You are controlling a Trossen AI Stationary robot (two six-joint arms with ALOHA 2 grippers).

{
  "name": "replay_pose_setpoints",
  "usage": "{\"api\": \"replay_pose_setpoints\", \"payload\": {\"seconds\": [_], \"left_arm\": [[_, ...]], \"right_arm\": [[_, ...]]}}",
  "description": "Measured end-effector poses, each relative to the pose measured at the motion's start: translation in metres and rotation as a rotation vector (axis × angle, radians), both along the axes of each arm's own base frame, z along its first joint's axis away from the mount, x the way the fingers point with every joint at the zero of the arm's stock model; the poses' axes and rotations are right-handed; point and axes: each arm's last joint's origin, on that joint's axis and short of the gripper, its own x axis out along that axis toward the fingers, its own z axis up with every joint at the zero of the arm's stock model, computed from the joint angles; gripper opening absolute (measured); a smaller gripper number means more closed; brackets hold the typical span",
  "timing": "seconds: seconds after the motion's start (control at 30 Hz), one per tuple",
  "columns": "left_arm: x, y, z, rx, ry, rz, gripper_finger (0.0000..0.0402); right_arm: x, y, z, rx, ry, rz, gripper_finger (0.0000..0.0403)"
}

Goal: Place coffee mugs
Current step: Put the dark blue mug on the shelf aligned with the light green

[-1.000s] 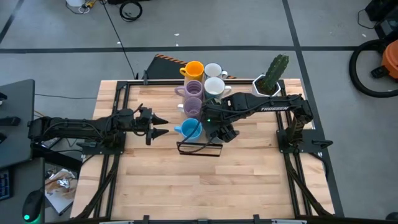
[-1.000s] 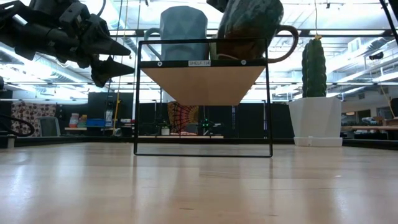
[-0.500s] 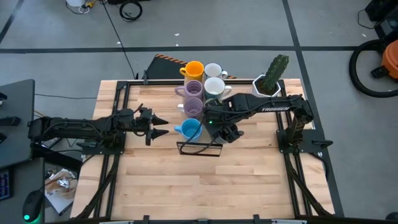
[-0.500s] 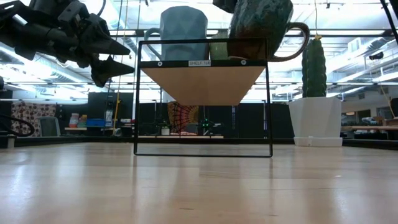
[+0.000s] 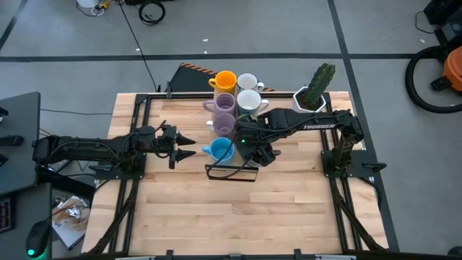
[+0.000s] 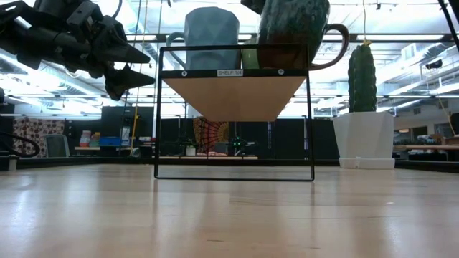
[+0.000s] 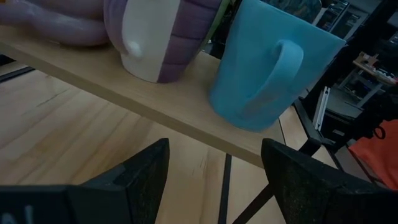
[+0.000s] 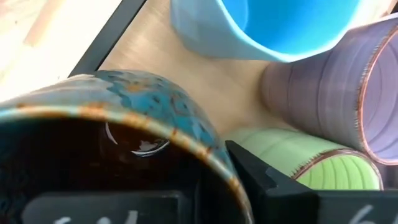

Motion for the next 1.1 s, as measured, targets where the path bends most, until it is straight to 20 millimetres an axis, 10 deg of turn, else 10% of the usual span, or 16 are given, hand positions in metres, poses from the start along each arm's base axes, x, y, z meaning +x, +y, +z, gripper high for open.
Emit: {"api": "replay_pose_setpoints", "payload": {"seconds": [1.1], "left_arm": [[0.000, -0.001, 0.000, -0.005, -0.001, -0.034, 0.0263]], "right_arm": [[0.014, 0.006, 0.006, -0.022, -0.134, 0.123, 0.0175]]}}
